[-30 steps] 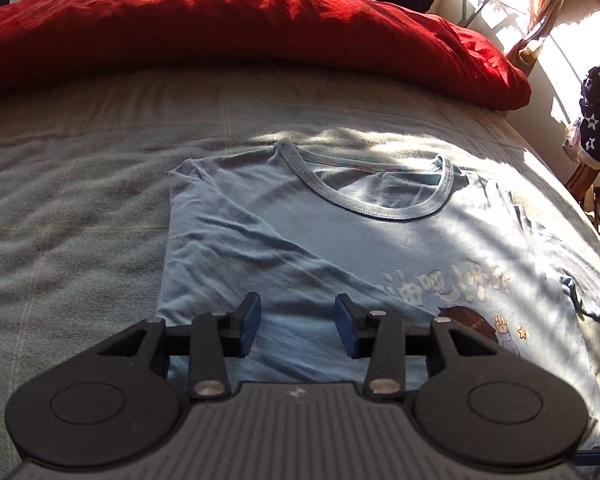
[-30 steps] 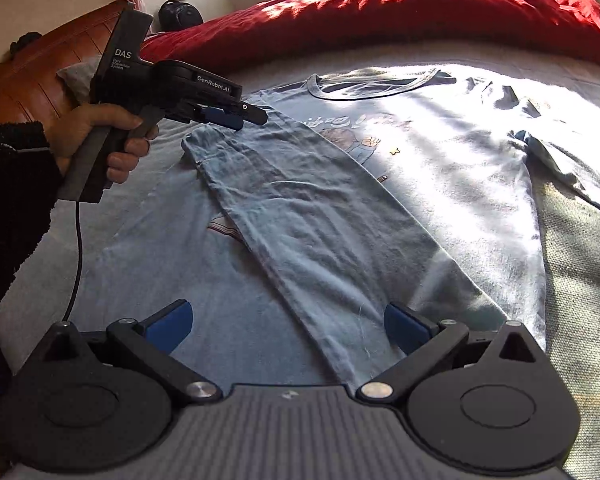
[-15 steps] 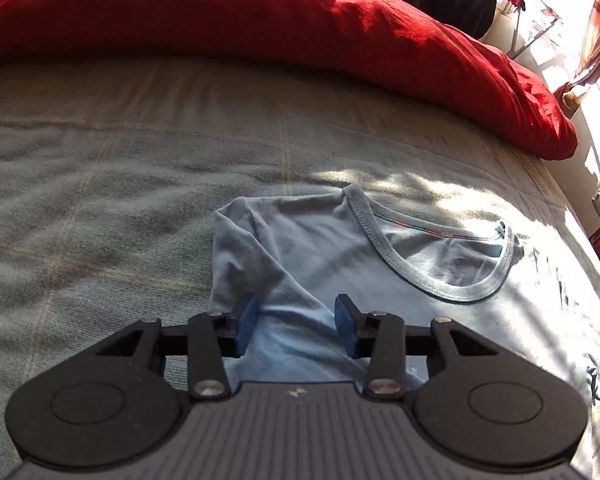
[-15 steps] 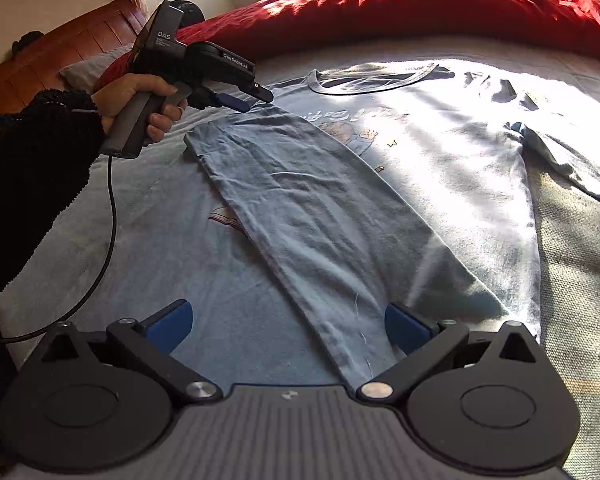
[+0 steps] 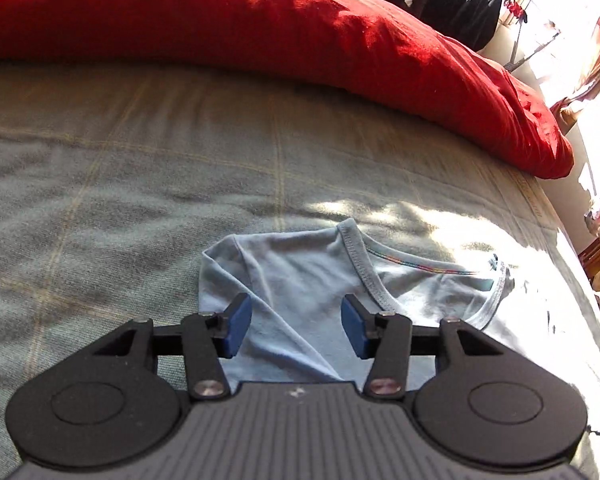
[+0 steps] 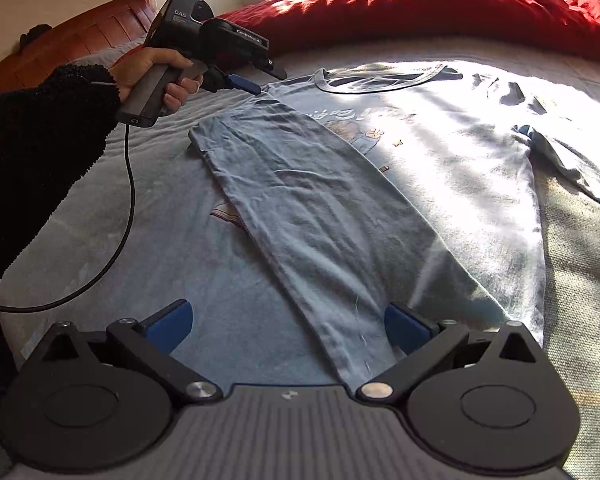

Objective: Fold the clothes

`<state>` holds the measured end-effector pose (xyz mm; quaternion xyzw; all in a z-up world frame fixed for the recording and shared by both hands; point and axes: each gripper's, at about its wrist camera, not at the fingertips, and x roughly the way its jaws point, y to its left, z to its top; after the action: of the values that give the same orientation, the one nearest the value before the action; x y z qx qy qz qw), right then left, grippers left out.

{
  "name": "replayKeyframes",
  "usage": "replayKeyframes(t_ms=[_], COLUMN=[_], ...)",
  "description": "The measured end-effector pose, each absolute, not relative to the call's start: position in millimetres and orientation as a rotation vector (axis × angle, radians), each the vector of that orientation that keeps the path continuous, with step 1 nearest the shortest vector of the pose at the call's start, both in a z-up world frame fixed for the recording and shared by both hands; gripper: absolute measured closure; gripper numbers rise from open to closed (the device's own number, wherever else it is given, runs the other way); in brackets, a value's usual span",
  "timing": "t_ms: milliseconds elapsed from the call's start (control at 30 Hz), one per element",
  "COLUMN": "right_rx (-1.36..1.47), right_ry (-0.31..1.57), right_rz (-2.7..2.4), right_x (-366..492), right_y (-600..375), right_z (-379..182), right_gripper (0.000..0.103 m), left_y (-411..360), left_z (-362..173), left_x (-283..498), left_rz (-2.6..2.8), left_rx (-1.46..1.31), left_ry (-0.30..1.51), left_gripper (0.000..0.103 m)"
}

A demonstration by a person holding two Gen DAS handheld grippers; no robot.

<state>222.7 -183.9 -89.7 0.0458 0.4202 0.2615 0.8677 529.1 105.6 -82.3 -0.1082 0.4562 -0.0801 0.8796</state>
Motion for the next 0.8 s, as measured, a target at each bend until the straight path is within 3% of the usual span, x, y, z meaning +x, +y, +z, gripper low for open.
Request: replayKeyframes(t_ms=[100,233,367,467,667,800], right_rx=[0.095,0.099,0.155,0.163,0.142,0.137], right_ry=[0.88,0.876,0.875,0.876,0.849,0.845], right_rz=[0.546,0.538,0.505,0.511,0.493,0.467], right_x=[223,222,217,208,185,177], right_y=[-183,-183,-185,-184,-187,-188], right_z=[-90,-86,-79,-72,-55,-50], right_gripper=[0.0,0.0,0.0,0.0,0.0,0.0], left_y=[110,119,120,119,140,137], left_z=[-90,-62,-41,-50,-67,-45], left_x=[525,495,455,434,421,414], left_rz=[-0.096,-0.134,-0.255,-0.302,-0.185,-0.22], left_rx=[-0.143,-0.176,-0.234,-0.255,-0.314,-0.284], left_ry=[0.923,0.908,0.904,0.944,0.978,0.937], left_gripper=[0.051,0.053,0.044,0.043,0.051,0.043])
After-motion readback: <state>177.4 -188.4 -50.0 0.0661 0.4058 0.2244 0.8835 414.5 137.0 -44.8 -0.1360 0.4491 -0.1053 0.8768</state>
